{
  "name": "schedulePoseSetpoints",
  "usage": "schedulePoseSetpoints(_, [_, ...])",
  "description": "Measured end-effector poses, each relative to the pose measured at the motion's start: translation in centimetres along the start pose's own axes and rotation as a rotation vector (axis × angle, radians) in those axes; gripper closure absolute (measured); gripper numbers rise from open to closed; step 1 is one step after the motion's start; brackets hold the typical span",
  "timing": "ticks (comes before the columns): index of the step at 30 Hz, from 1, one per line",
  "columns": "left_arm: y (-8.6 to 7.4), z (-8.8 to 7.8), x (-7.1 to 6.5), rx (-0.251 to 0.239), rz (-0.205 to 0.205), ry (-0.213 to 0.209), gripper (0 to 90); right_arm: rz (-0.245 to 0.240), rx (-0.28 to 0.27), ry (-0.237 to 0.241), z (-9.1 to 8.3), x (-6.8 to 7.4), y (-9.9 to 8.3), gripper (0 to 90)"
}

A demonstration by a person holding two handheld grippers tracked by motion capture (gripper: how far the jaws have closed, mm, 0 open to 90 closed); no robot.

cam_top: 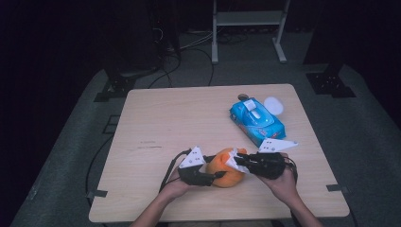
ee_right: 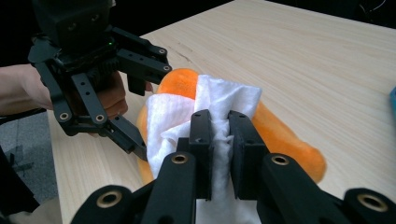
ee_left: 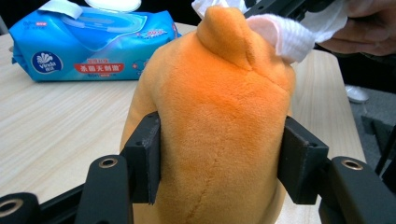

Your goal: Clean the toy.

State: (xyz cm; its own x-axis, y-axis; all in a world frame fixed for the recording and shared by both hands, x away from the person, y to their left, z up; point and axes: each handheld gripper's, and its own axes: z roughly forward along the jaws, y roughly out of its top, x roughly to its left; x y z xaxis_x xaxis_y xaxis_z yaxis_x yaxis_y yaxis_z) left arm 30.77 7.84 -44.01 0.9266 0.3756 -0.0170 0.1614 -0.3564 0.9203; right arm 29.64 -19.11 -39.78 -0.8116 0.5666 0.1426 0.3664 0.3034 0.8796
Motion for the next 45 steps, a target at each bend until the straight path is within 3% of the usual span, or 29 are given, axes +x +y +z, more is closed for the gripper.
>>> schedulePoseSetpoints(6, [-0.3,-0.3,0.5,-0.016,-0.032,0.002,39.8,0.020,0.046,-0.021,-0.5,-1.1,-1.0,79.1])
schedulePoseSetpoints(8, [-0.3,-0.5,0.6,-0.022,-0.043,0.004,39.7,0.019,0.067,-0.054,-1.0,-1.5,-1.3,79.0])
schedulePoseSetpoints(17, [-0.1,-0.9,0.8,-0.029,-0.054,0.016,40.3,0.092,0.066,-0.137,-4.3,-4.5,-2.9,78.1])
schedulePoseSetpoints(23, [-0.1,-0.8,0.7,-0.028,-0.050,0.016,40.0,0.125,0.098,-0.188,-6.0,-6.1,-4.5,71.4])
schedulePoseSetpoints(30, [-0.1,-0.6,0.6,-0.028,-0.054,0.014,39.3,0.170,0.129,-0.204,-7.2,-7.3,-5.8,58.3])
schedulePoseSetpoints(33, [0.0,-0.3,0.4,-0.021,-0.043,0.016,38.9,0.165,0.106,-0.173,-7.0,-6.7,-5.2,57.0])
schedulePoseSetpoints(37, [0.2,0.1,-0.1,-0.011,-0.023,0.021,37.7,0.106,0.080,-0.072,-5.4,-4.4,-2.9,54.9])
schedulePoseSetpoints(38, [0.2,0.1,-0.1,-0.011,-0.023,0.021,36.9,0.106,0.080,-0.072,-5.4,-4.4,-2.9,54.9])
schedulePoseSetpoints(39, [0.4,0.3,-0.5,-0.001,-0.001,0.020,35.7,0.070,0.065,-0.019,-4.1,-3.1,-1.6,55.1])
schedulePoseSetpoints(41, [0.4,0.5,-1.1,0.009,0.029,0.015,33.8,0.058,0.050,0.012,-3.3,-2.3,-0.7,56.4])
schedulePoseSetpoints(45, [0.6,0.6,-1.9,0.030,0.082,-0.018,30.2,0.061,0.031,0.036,-1.8,-1.7,0.9,62.4])
